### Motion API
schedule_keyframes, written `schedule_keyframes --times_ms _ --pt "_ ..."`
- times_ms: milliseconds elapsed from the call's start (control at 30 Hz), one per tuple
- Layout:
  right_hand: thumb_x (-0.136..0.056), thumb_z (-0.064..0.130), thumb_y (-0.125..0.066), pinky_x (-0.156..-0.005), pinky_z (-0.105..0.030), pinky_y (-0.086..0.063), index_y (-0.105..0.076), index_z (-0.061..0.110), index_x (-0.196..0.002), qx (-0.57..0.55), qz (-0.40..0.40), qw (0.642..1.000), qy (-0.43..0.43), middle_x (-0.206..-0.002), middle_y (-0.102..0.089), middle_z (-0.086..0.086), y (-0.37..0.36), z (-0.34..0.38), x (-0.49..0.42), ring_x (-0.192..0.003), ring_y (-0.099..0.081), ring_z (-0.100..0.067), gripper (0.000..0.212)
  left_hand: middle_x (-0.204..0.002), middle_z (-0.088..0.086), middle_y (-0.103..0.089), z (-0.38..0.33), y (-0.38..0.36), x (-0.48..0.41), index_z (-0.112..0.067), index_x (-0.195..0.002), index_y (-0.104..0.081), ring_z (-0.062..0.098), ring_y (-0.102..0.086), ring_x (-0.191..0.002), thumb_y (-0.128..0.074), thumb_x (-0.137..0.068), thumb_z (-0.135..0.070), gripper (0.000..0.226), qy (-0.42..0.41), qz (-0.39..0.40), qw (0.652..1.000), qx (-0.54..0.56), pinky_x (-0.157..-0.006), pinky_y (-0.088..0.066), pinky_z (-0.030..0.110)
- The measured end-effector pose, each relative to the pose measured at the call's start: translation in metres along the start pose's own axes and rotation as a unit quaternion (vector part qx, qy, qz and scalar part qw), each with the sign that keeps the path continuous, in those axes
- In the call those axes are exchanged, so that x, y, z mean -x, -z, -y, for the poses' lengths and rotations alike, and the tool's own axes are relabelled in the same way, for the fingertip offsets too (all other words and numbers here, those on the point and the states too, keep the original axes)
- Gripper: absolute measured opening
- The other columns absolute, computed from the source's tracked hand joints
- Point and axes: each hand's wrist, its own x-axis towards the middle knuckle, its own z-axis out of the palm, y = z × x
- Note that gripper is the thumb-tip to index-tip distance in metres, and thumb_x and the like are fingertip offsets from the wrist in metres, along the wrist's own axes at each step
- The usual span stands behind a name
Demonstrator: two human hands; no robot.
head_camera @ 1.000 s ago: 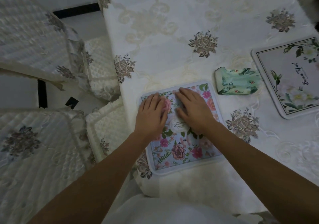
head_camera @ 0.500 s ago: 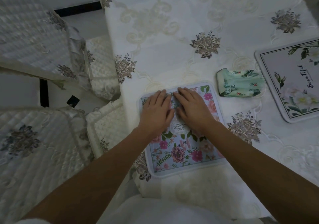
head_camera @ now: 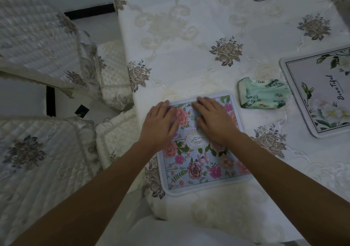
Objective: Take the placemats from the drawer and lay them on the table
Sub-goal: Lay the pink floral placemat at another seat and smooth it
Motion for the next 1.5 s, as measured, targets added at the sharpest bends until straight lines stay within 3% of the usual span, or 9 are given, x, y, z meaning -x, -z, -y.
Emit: schedule_keyframes --times_ms 200,400,567,867,1000,1200,1400,1500 --pt "-0.101 0.036 -0.032 -0.119 -0.045 -0.024 -0.041 0.015 -0.149 -0.003 -0.009 1.0 0.011 -0.157 -0.036 -0.006 -0.006 0.007 -0.007 -0.145 -0.029 -0.026 0.053 -0.157 0.015 -0.035 -0.006 -0.002 0.001 -0.011 -0.148 -0.044 0.031 -0.03 -0.145 -0.026 -0.101 -0.048 0.063 -0.009 0.023 1.0 0.013 -0.12 -0.024 0.047" --pt "-0.101 0.043 -0.032 -0.119 -0.046 -0.027 -0.033 0.016 -0.153 0.005 -0.031 0.997 -0.074 -0.159 -0.031 -0.007 0.009 -0.036 0.017 -0.145 -0.028 -0.028 0.058 -0.157 0.014 -0.035 0.01 0.003 0.017 -0.009 -0.146 -0.046 0.027 -0.029 -0.146 -0.032 -0.102 -0.042 0.057 0.042 -0.005 0.996 0.075 -0.121 -0.017 0.033" --pt "-0.102 0.036 -0.045 -0.115 -0.043 -0.031 -0.038 0.01 -0.149 -0.016 -0.044 0.994 -0.094 -0.158 -0.031 -0.011 0.013 -0.043 0.036 -0.142 -0.032 -0.029 0.055 -0.156 0.017 -0.035 0.005 0.008 0.035 -0.005 -0.144 -0.048 0.029 -0.03 -0.145 -0.032 -0.101 -0.045 0.061 0.05 -0.002 0.995 0.09 -0.121 -0.023 0.041" --pt "-0.102 0.032 -0.048 -0.117 -0.044 -0.03 -0.033 0.008 -0.152 -0.033 -0.044 0.993 -0.103 -0.161 -0.026 -0.011 -0.012 -0.037 0.119 -0.145 -0.027 -0.028 0.057 -0.154 0.018 -0.038 -0.019 -0.016 0.104 -0.002 -0.144 -0.045 0.032 -0.033 -0.143 -0.033 -0.101 -0.042 0.059 0.039 -0.006 0.997 0.07 -0.12 -0.025 0.041" --pt "-0.103 0.036 -0.044 -0.118 -0.045 -0.029 -0.033 0.009 -0.153 -0.039 -0.038 0.993 -0.104 -0.161 -0.026 -0.009 -0.022 -0.031 0.156 -0.146 -0.025 -0.027 0.058 -0.155 0.017 -0.036 -0.035 -0.028 0.142 -0.005 -0.152 -0.034 0.032 -0.031 -0.144 -0.03 -0.102 -0.044 0.063 0.045 -0.011 0.996 0.074 -0.12 -0.025 0.043" --pt "-0.102 0.039 -0.045 -0.116 -0.048 -0.031 -0.034 0.011 -0.152 -0.036 -0.043 0.992 -0.114 -0.162 -0.025 -0.006 -0.026 -0.029 0.163 -0.147 -0.024 -0.026 0.058 -0.149 0.018 -0.046 -0.042 -0.035 0.168 -0.002 -0.14 -0.052 0.033 -0.04 -0.138 -0.036 -0.102 -0.041 0.056 0.039 -0.032 0.996 0.07 -0.115 -0.034 0.046" --pt "-0.101 0.039 -0.047 -0.115 -0.044 -0.031 -0.034 0.013 -0.152 -0.045 -0.068 0.989 -0.12 -0.161 -0.027 -0.005 -0.029 -0.025 0.168 -0.146 -0.025 -0.024 0.058 -0.148 0.02 -0.046 -0.037 -0.033 0.162 -0.001 -0.141 -0.05 0.033 -0.042 -0.137 -0.039 -0.101 -0.041 0.058 0.035 -0.031 0.998 0.049 -0.116 -0.025 0.037" --pt "-0.102 0.036 -0.049 -0.111 -0.04 -0.036 -0.036 0.011 -0.15 -0.049 -0.083 0.988 -0.124 -0.157 -0.032 -0.005 -0.033 -0.019 0.183 -0.143 -0.029 -0.022 0.056 -0.151 0.018 -0.044 -0.042 -0.037 0.171 -0.002 -0.143 -0.049 0.031 -0.04 -0.139 -0.036 -0.102 -0.043 0.059 0.047 -0.032 0.996 0.064 -0.118 -0.03 0.042"
